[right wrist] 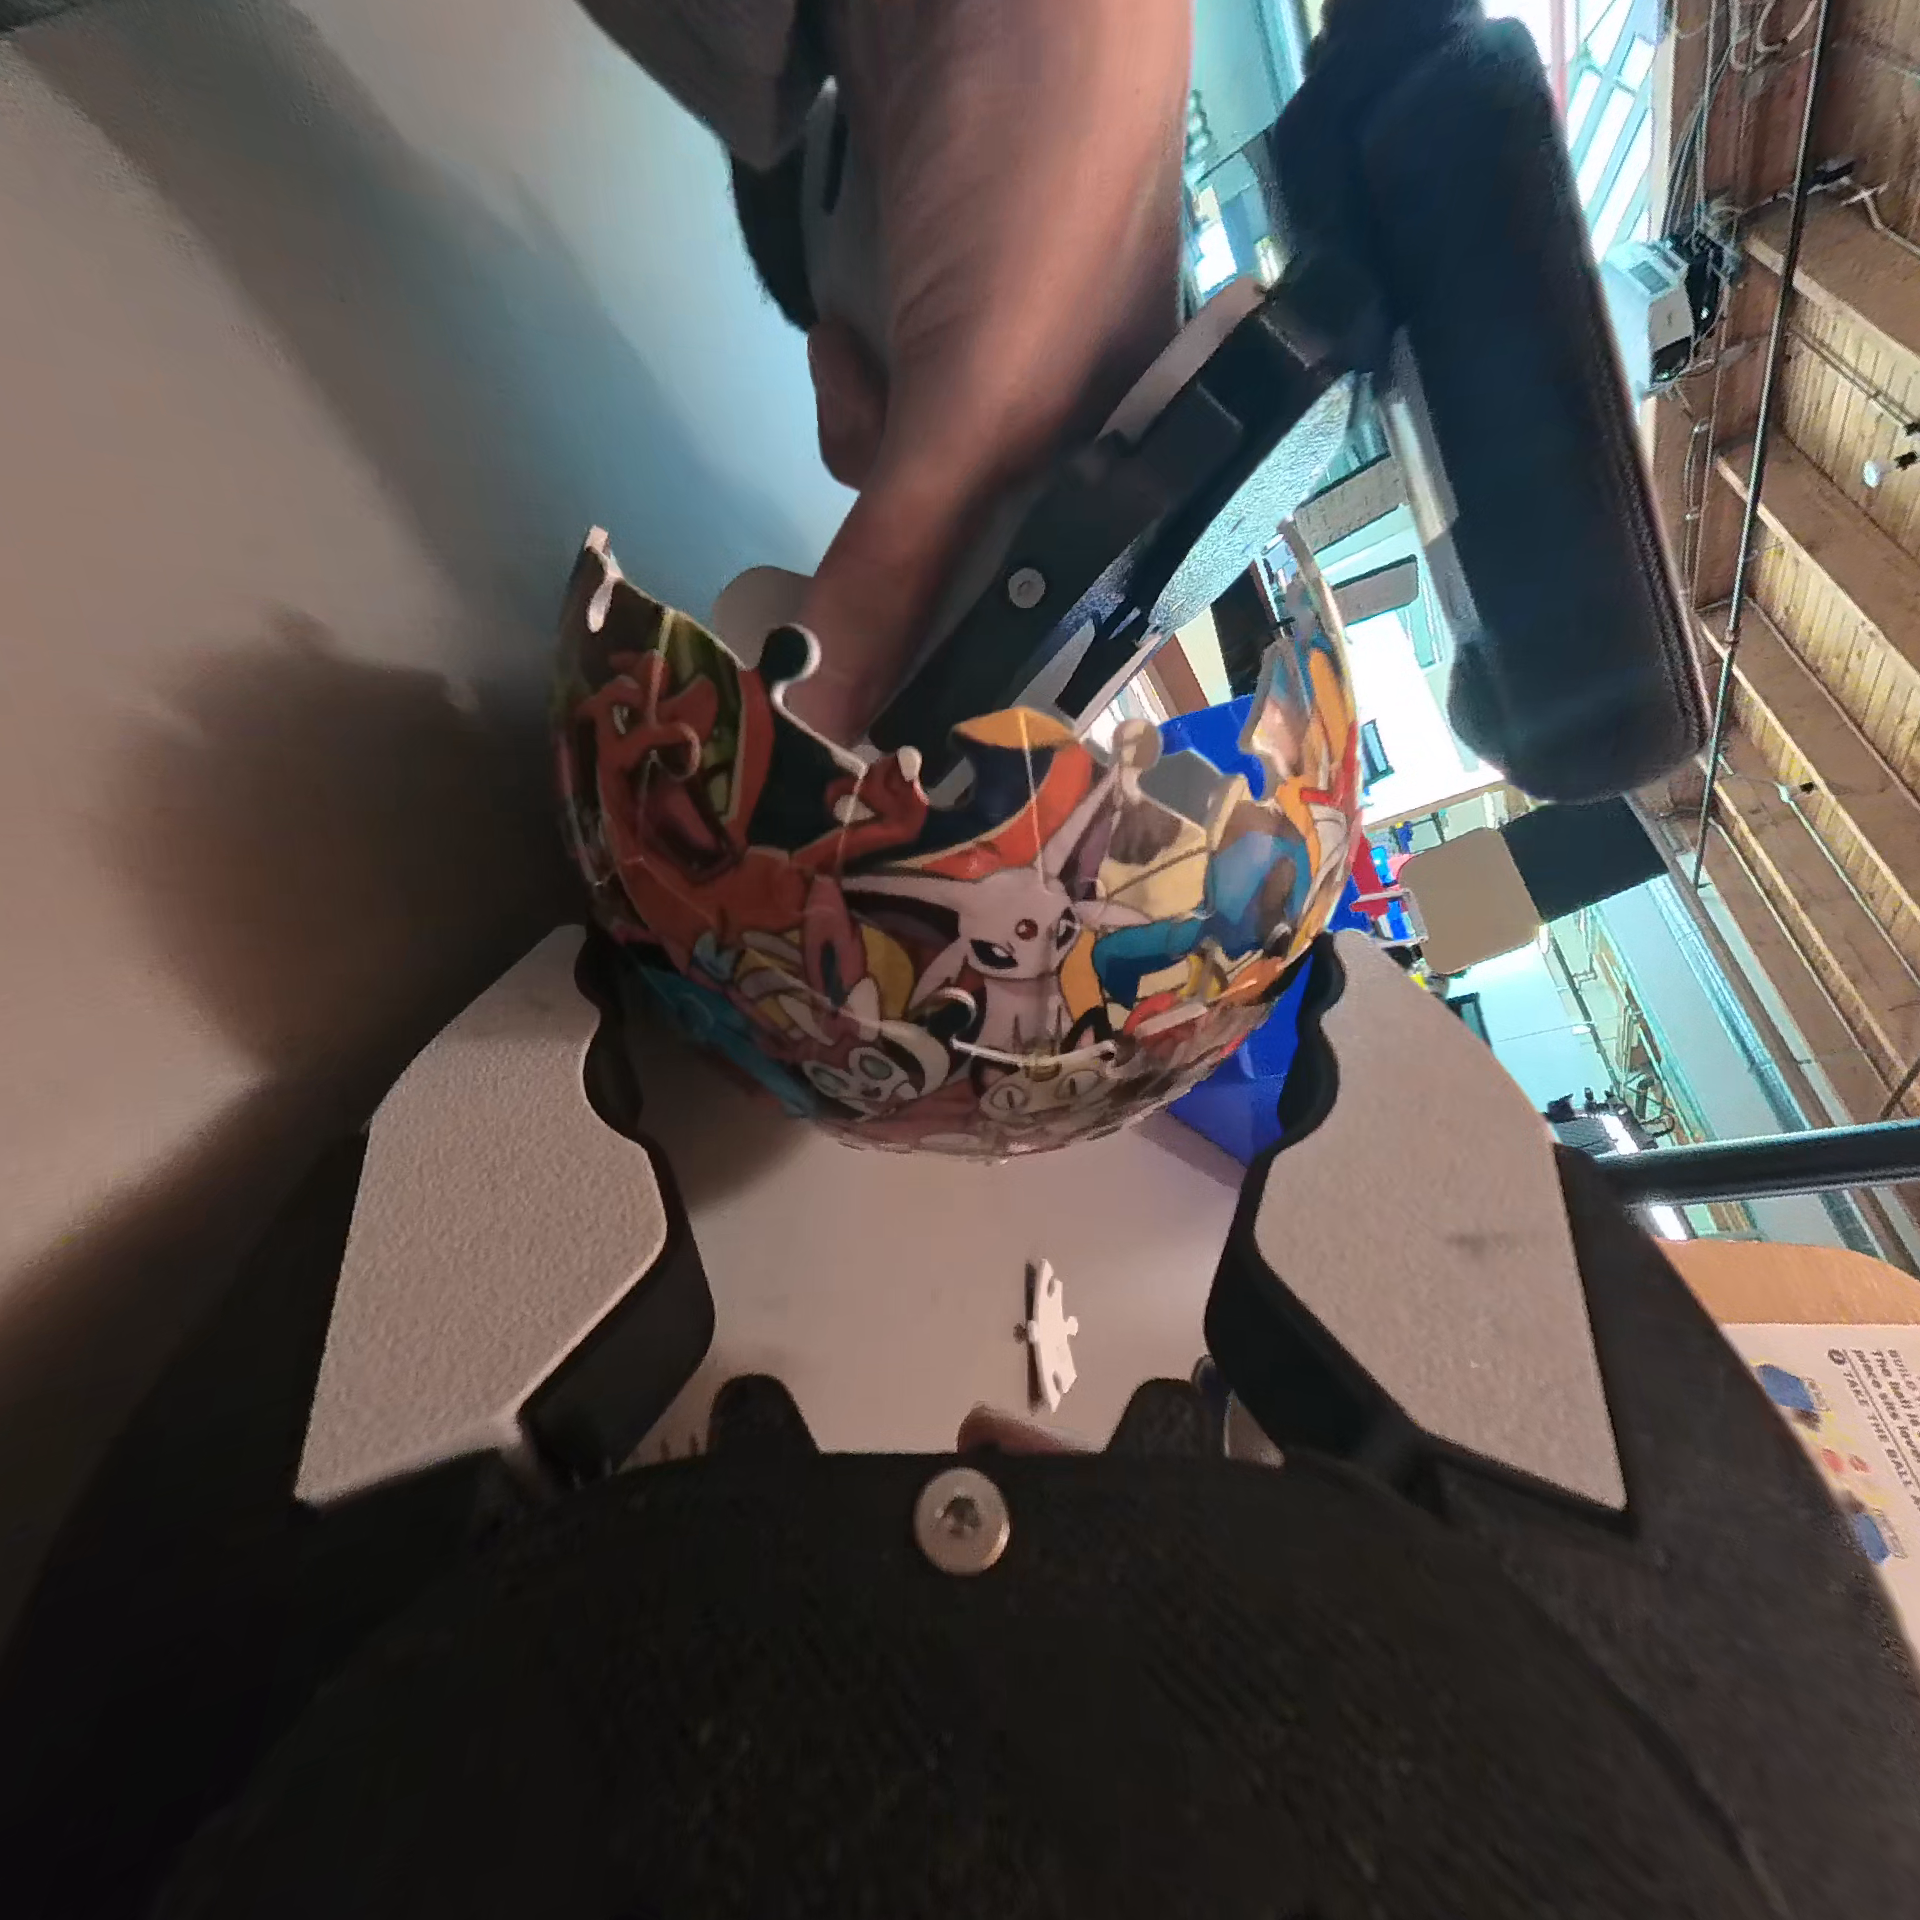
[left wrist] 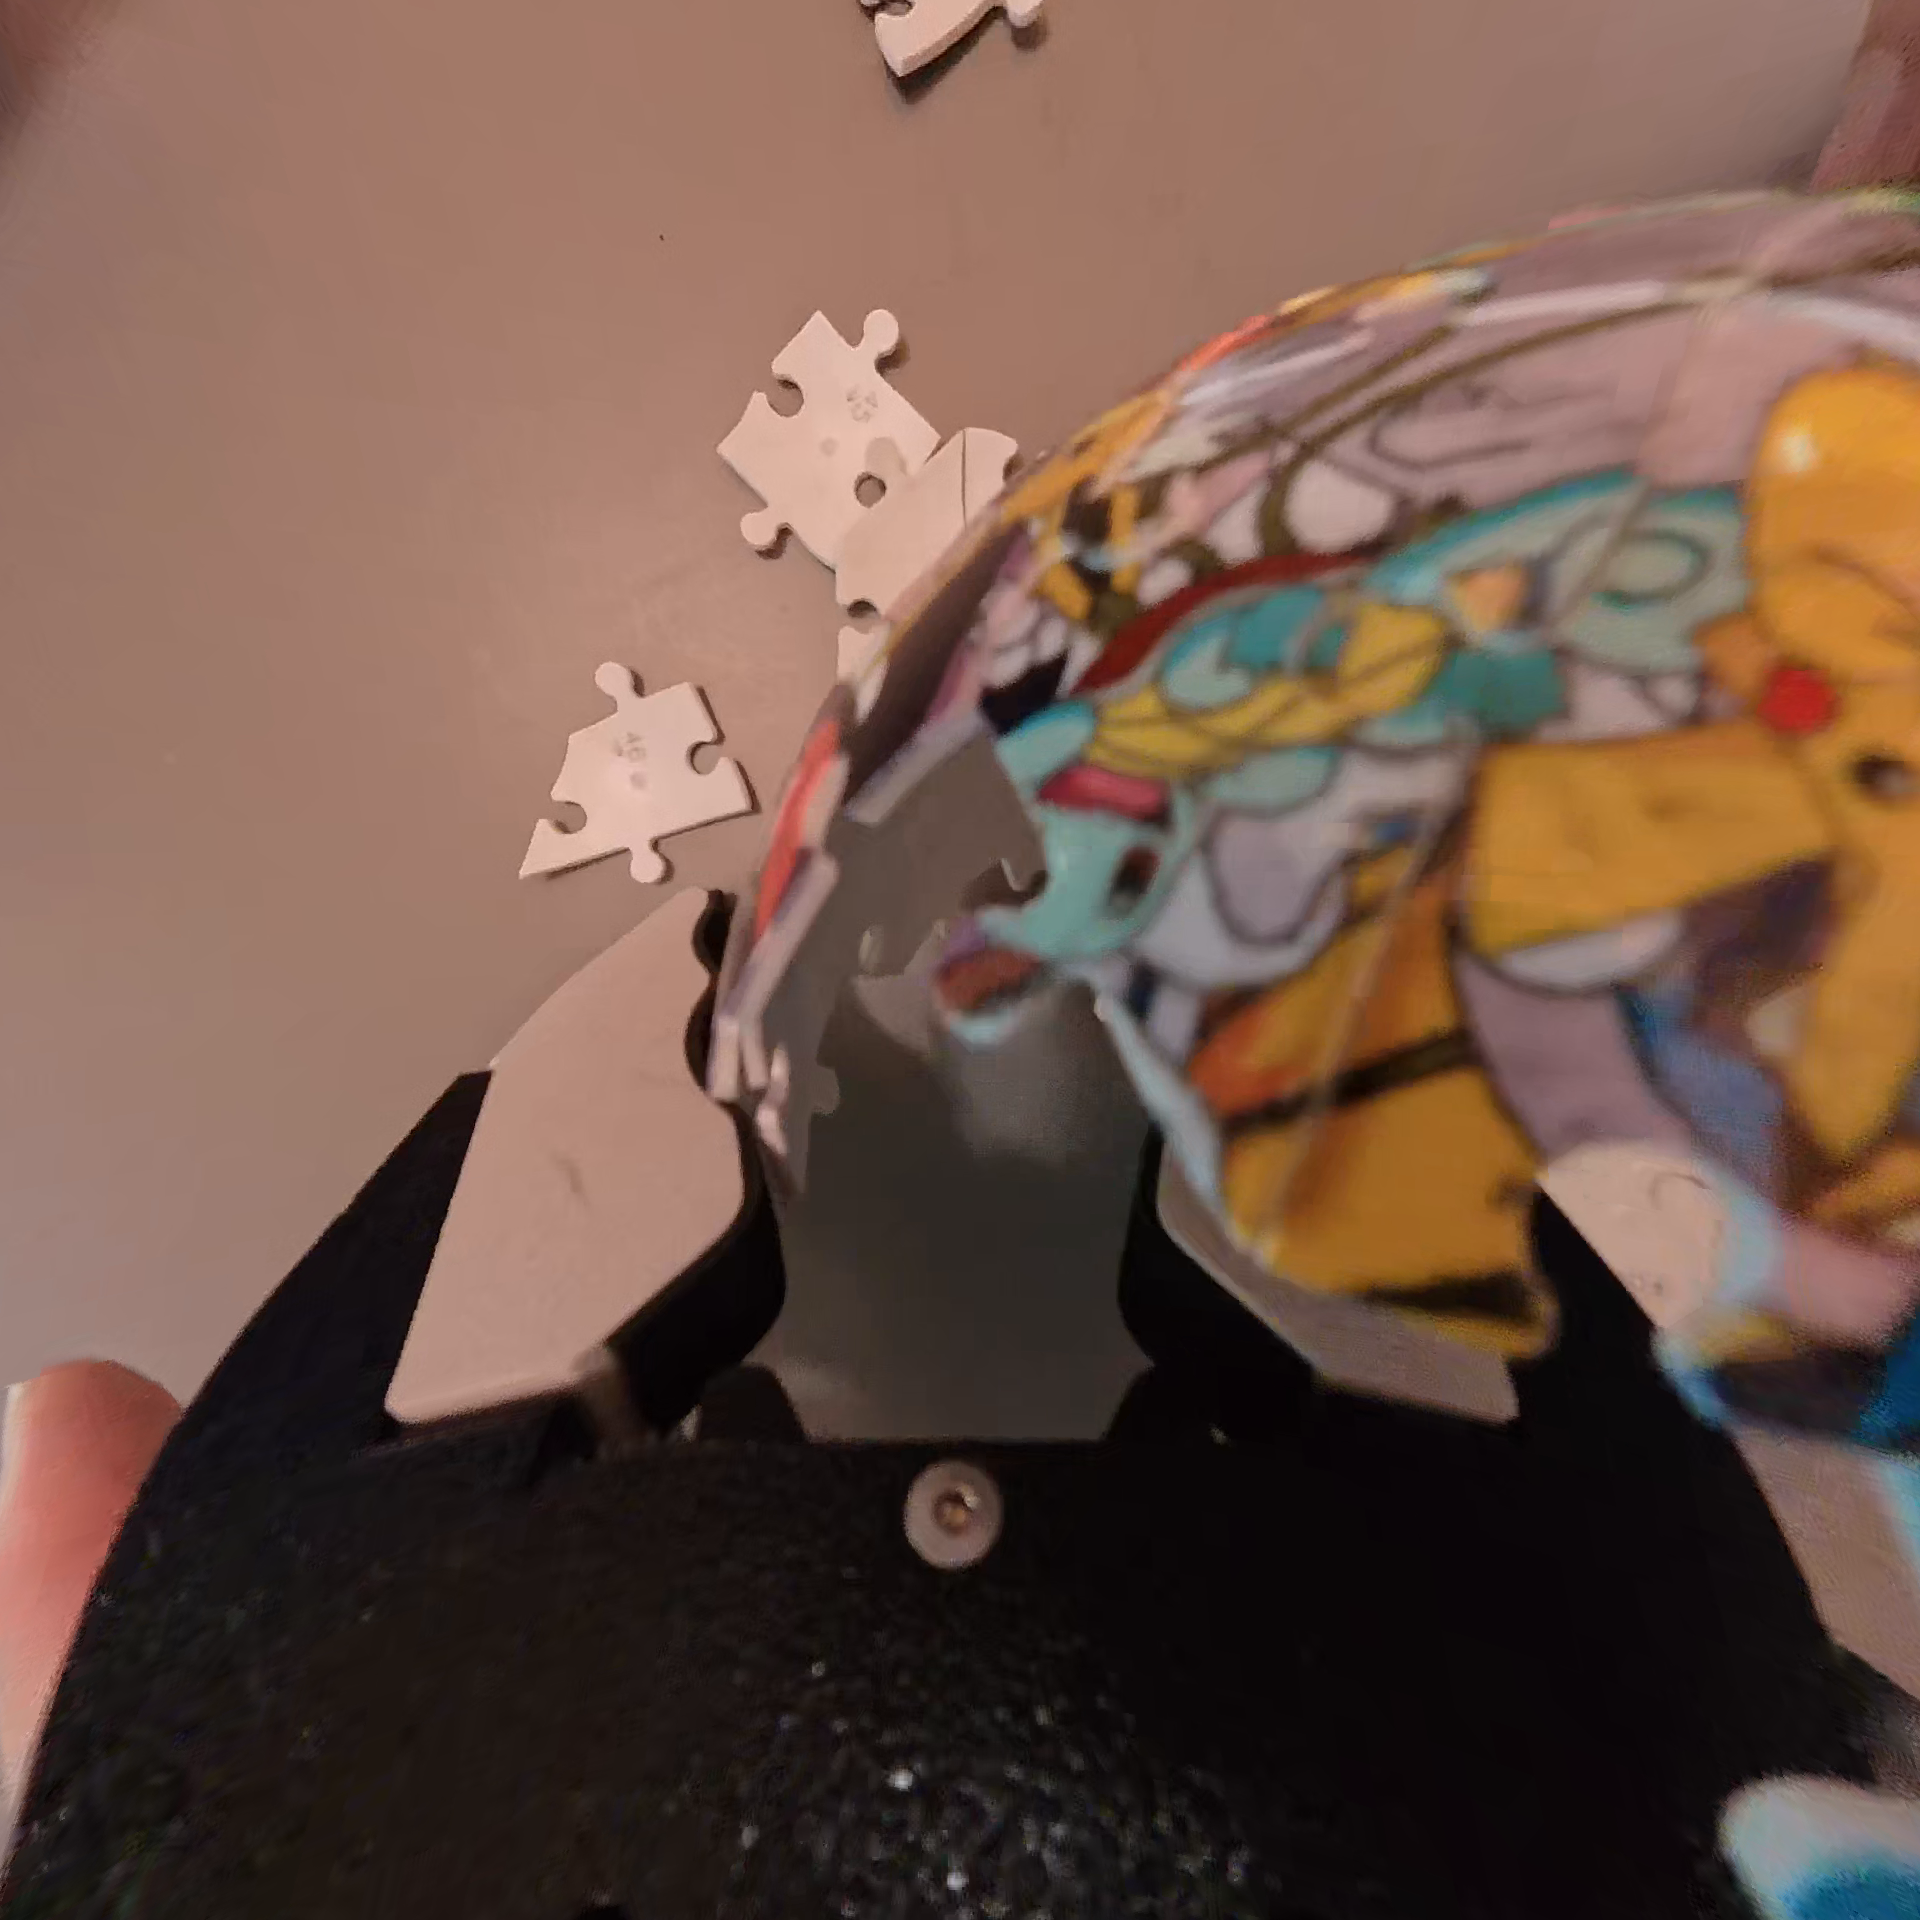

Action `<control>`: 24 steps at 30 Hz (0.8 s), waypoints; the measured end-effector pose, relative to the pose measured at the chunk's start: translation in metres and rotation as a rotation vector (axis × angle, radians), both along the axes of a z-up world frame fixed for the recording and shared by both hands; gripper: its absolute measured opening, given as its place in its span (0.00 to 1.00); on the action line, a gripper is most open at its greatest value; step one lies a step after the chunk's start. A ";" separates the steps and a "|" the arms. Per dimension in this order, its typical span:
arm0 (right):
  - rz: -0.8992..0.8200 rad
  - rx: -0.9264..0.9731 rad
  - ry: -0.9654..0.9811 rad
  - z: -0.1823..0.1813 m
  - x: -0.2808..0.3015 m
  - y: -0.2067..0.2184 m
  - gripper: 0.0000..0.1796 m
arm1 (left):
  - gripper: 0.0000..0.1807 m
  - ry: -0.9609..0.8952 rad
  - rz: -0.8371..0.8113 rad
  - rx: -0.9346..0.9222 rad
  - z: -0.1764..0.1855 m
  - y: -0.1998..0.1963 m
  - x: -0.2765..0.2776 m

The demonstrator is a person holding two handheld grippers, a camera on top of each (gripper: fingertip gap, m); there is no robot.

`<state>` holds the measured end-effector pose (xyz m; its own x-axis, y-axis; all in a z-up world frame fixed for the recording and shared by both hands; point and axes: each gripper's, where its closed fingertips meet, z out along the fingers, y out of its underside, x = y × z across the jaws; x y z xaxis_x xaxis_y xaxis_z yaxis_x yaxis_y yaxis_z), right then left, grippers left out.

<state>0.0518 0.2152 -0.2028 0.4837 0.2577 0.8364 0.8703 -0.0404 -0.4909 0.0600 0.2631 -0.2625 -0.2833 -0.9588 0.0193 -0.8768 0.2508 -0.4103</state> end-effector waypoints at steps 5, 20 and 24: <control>-0.011 0.015 -0.085 0.000 0.000 0.001 0.68 | 0.55 -0.098 0.069 0.042 0.001 0.012 0.002; -0.007 0.003 -0.133 -0.003 -0.002 0.001 0.64 | 0.49 -0.134 0.210 -0.107 0.018 0.013 -0.065; -0.002 0.005 -0.159 -0.003 -0.005 0.001 0.64 | 0.48 -0.104 0.212 -0.089 0.009 0.007 -0.074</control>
<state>0.0468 0.2163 -0.2056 0.3453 0.2526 0.9039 0.9371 -0.0402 -0.3468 -0.0141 0.2706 -0.2530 -0.0814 -0.9929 0.0872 -0.8578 0.0252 -0.5134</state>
